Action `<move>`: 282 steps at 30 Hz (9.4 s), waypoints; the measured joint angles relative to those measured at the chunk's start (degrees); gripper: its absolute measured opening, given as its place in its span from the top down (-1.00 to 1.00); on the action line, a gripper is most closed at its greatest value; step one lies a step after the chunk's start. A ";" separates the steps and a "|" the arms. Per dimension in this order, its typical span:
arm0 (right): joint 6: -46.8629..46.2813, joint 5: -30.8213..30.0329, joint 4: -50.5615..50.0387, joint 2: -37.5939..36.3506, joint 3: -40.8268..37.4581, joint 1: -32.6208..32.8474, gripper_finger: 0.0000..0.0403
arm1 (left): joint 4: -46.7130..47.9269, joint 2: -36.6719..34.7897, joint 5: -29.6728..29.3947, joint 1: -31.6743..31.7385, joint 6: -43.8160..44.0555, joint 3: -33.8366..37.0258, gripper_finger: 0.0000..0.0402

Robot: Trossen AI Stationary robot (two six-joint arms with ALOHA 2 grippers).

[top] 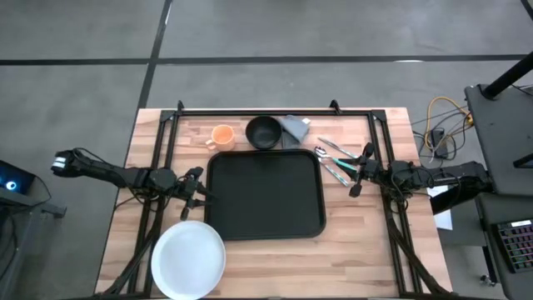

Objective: Set up tray

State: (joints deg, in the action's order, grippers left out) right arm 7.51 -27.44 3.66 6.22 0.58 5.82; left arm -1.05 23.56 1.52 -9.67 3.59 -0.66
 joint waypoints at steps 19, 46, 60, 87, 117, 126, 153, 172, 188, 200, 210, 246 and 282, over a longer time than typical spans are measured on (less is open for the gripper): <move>-0.02 0.00 0.00 -0.07 -0.01 0.01 0.66 | -0.01 0.01 0.00 -0.02 -0.02 -0.01 0.49; 0.00 0.00 0.00 -0.04 0.00 0.00 0.66 | 0.00 0.02 0.00 0.00 0.01 0.01 0.49; 0.00 0.00 0.00 0.00 0.00 0.01 0.66 | 0.00 0.02 0.00 -0.02 0.00 -0.01 0.49; -0.02 -0.02 0.00 -0.02 0.00 0.02 0.66 | -23.88 0.48 -1.94 0.02 -6.33 -3.29 0.49; 0.00 0.00 0.00 -0.04 -0.02 0.00 0.66 | -0.16 4.51 -47.08 1.48 2.59 -31.31 0.49; 0.00 0.00 -0.02 -0.02 0.00 0.02 0.66 | 18.98 6.59 -46.17 7.32 17.10 -36.61 0.49; 0.00 -0.02 0.00 -0.02 0.00 0.00 0.66 | 33.43 38.95 -6.93 38.70 21.40 -45.39 0.49; 0.00 0.00 0.00 -0.04 0.00 0.02 0.66 | 40.78 58.44 -5.62 40.56 15.24 -57.36 0.49; 0.00 0.00 0.00 0.00 0.00 0.01 0.66 | 41.59 61.68 -6.32 41.22 14.45 -60.51 0.49; 0.00 0.00 0.00 -0.02 0.00 0.02 0.66 | 40.46 61.73 -6.44 41.33 13.93 -59.75 0.49; -0.02 0.00 0.00 -0.07 0.00 0.02 0.66 | 37.63 61.76 -6.58 42.23 10.41 -57.29 0.49; -0.01 -0.01 0.00 -0.02 -0.02 0.02 0.66 | 36.00 61.76 -6.56 42.23 4.83 -54.74 0.79; 0.00 0.00 0.00 -0.02 0.00 0.01 0.66 | 48.89 61.00 -5.87 28.07 0.97 -62.97 1.00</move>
State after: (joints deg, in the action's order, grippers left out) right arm 7.51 -27.44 3.66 6.20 0.58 5.83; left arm 47.84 84.55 -4.35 18.40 4.56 -63.63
